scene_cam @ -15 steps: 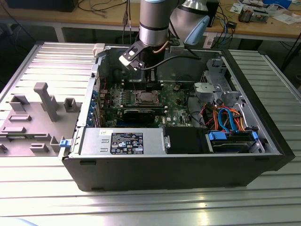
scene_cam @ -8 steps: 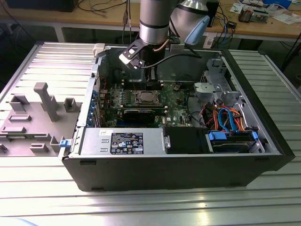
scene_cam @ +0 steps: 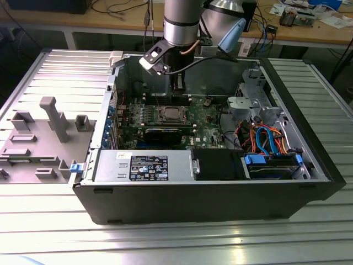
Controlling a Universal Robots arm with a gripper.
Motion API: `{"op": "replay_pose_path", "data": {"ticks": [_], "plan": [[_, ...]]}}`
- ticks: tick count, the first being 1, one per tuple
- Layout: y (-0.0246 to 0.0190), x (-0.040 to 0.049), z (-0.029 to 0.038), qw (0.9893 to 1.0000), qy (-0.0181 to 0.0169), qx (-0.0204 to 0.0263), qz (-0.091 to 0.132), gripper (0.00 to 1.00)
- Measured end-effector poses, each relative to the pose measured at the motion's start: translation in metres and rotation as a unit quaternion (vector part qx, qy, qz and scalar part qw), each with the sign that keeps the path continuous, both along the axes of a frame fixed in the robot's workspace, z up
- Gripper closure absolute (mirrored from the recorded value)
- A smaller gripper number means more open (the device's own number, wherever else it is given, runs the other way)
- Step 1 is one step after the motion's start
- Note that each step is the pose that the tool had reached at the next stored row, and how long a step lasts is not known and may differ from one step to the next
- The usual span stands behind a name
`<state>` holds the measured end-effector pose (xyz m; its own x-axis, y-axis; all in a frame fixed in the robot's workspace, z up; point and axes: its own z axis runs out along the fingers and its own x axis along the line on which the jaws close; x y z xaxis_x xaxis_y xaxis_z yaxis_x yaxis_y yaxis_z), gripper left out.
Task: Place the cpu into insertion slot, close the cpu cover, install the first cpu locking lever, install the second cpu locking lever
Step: 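Install the first cpu locking lever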
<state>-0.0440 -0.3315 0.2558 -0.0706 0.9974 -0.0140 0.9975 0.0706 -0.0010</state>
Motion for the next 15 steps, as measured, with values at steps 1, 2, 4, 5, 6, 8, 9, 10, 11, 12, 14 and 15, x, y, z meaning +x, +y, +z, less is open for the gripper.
{"op": "replay_pose_path", "data": {"ticks": [1, 2, 4, 5, 6, 8, 9, 10, 11, 12, 14, 15], "plan": [[0.0000, 0.0000, 0.0014, 1.0000, 0.0000, -0.0002, 0.000, 0.89], [0.0000, 0.0000, 0.0029, 1.0000, 0.0000, -0.0003, 0.000, 0.89], [0.0000, 0.0000, 0.0060, 1.0000, 0.0000, -0.0003, 0.000, 0.89], [0.0000, 0.0000, 0.0080, 1.0000, 0.0000, -0.0003, 0.000, 0.89], [0.0000, 0.0000, 0.0097, 1.0000, 0.0000, -0.0004, 0.000, 0.89], [0.0000, 0.0000, 0.0127, 1.0000, 0.0000, -0.0004, 0.000, 0.89], [0.0000, 0.0000, 0.0148, 1.0000, 0.0000, -0.0004, 0.000, 0.89], [0.0000, 0.0000, 0.0162, 1.0000, 0.0000, -0.0006, 0.000, 0.89], [0.0000, 0.0000, 0.0162, 1.0000, -0.0001, -0.0007, 0.000, 0.89], [0.0000, 0.0000, 0.0162, 1.0000, -0.0001, -0.0008, 0.000, 0.89], [-0.0001, 0.0000, 0.0163, 1.0000, 0.0000, -0.0013, 0.000, 0.89], [0.0000, 0.0000, 0.0163, 1.0000, 0.0000, -0.0018, 0.000, 0.89]]}}
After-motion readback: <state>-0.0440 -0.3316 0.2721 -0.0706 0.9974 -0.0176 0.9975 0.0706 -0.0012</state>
